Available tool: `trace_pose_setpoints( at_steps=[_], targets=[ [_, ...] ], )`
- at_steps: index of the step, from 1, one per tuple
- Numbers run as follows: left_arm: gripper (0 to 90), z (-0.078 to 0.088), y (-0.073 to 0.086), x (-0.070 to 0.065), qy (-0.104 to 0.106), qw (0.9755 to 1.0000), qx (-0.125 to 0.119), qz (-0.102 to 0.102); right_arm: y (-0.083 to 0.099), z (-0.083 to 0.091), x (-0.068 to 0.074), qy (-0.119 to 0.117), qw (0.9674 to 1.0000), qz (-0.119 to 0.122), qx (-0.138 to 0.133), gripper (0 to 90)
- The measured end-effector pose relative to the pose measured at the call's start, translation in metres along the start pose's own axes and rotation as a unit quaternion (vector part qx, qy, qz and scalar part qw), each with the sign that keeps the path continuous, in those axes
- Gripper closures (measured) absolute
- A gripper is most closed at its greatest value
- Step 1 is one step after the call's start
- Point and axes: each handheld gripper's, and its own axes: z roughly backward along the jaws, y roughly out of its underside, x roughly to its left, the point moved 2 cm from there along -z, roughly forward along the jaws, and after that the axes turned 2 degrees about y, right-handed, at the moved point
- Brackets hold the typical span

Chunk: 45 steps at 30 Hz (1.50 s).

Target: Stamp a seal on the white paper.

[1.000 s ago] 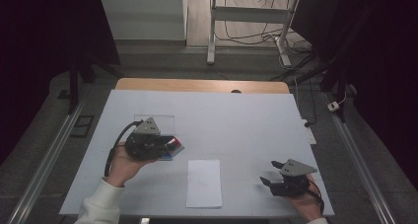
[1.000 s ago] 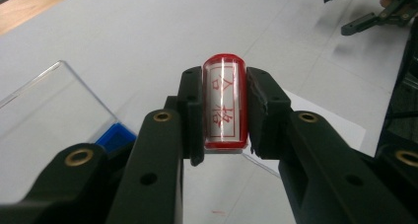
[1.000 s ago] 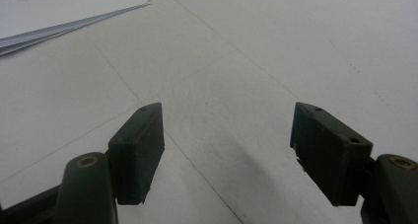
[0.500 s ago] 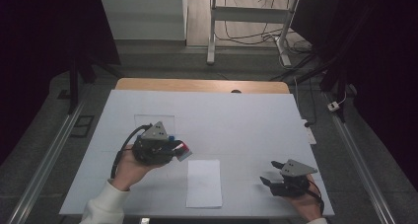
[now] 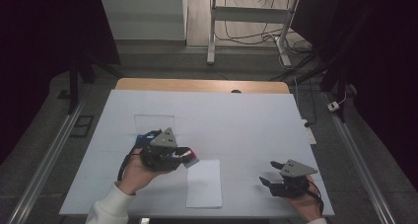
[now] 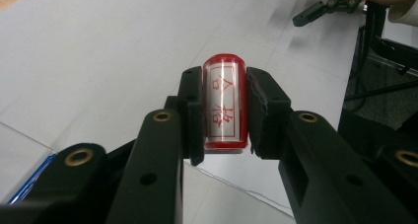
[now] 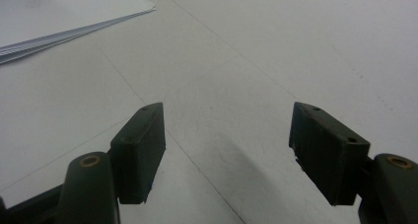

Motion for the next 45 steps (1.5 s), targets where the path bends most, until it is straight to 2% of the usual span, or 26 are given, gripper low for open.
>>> trace_pose_setpoints(
  at_steps=[17,31,35,45],
  targets=[
    [70.5,-0.015,0.003,-0.014,0.023,0.9994,0.021,-0.014,0.001,-0.001,0.0,-0.001,1.0,0.0,0.002,29.5],
    [70.5,-0.037,0.008,-0.025,0.036,0.998,0.045,-0.026,0.001,-0.001,0.0,-0.002,1.0,0.0,0.002,29.5],
    [70.5,-0.045,0.009,-0.027,0.036,0.9977,0.051,-0.027,0.001,-0.002,0.001,-0.004,1.0,0.001,0.003,29.6],
    [70.5,-0.066,0.01,-0.027,0.017,0.9959,0.082,-0.033,0.001,-0.003,0.001,-0.005,1.0,0.004,0.005,29.7]
  ],
)
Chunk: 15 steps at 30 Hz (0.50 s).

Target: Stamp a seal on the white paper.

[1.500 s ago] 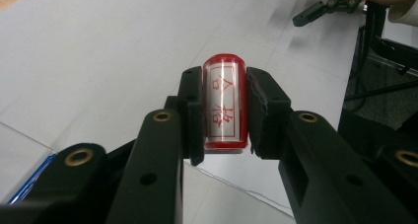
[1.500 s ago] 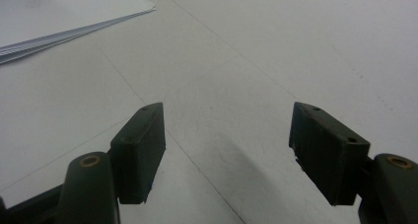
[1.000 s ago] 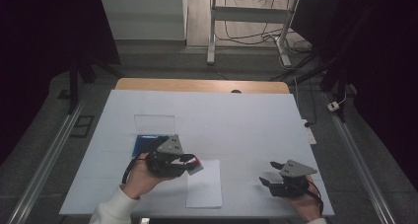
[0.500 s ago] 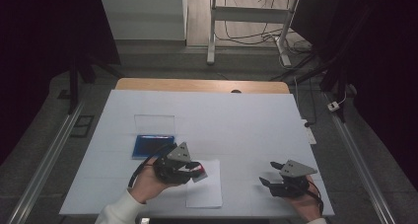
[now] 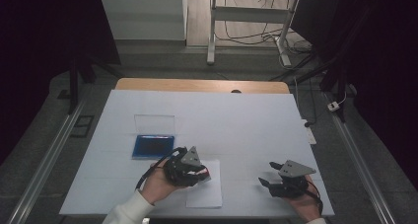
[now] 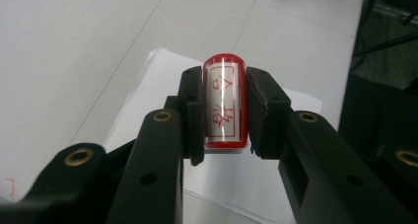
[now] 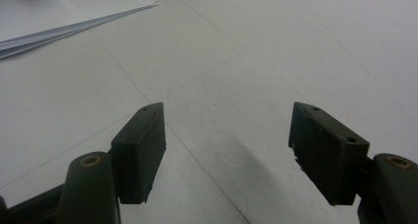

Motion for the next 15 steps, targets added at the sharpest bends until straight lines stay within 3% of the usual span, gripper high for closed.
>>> trace_pose_setpoints(
  at_steps=[15],
  targets=[
    [70.5,-0.02,-0.001,0.001,-0.013,0.9991,0.04,-0.007,0.0,0.0,0.0,0.001,1.0,0.0,0.002,29.8]
  ],
)
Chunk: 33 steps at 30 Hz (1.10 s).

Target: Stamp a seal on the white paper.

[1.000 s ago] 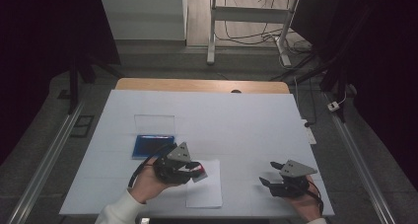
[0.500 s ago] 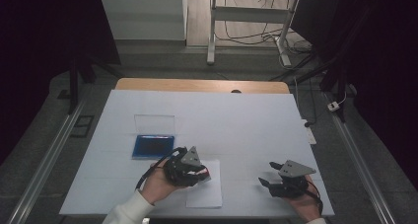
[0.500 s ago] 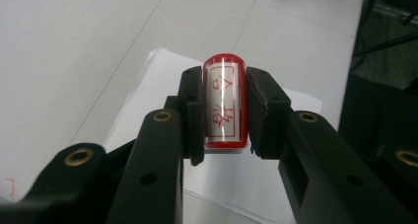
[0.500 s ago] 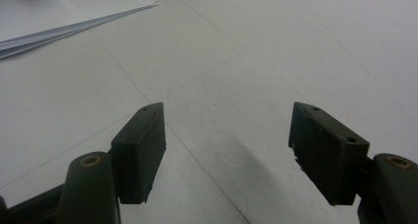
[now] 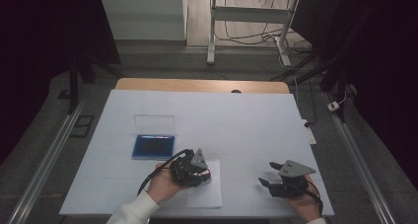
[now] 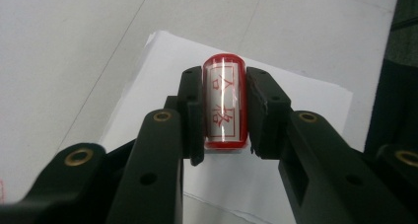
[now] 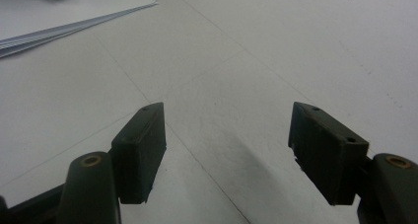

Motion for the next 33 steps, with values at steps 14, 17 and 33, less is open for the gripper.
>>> trace_pose_setpoints(
  at_steps=[14,17,33],
  targets=[
    [70.5,-0.006,-0.001,0.0,-0.002,1.0,0.01,-0.001,0.0,0.0,0.0,-0.001,1.0,0.001,-0.002,29.9],
    [70.5,-0.008,-0.001,0.0,-0.001,0.9999,0.014,-0.002,0.0,0.0,0.0,-0.001,1.0,0.001,-0.002,29.8],
    [70.7,-0.013,-0.002,-0.001,-0.006,0.9993,0.036,-0.005,-0.001,0.0,0.001,-0.001,1.0,0.002,-0.002,29.9]
  ],
)
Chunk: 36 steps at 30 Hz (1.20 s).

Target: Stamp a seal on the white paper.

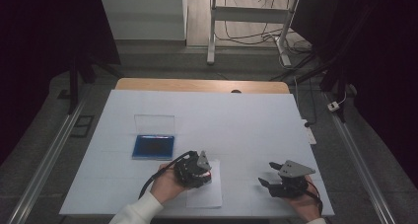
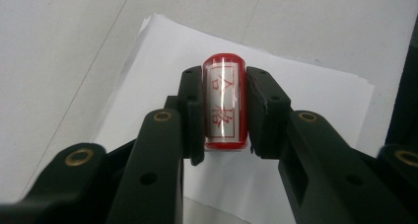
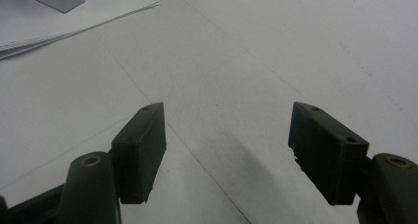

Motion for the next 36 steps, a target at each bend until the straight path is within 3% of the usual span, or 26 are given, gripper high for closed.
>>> trace_pose_setpoints(
  at_steps=[13,36],
  targets=[
    [70.7,-0.0053,-0.0064,-0.005,-0.02,0.999,0.04,-0.007,-0.0002,-0.0011,0.001,-0.001,1.0,0.004,0.004,30.0],
    [70.9,-0.0069,-0.006,-0.0047,-0.017,0.999,0.039,-0.008,-0.0006,-0.0022,0.0027,-0.002,1.0,0.006,0.006,30.0]
  ],
)
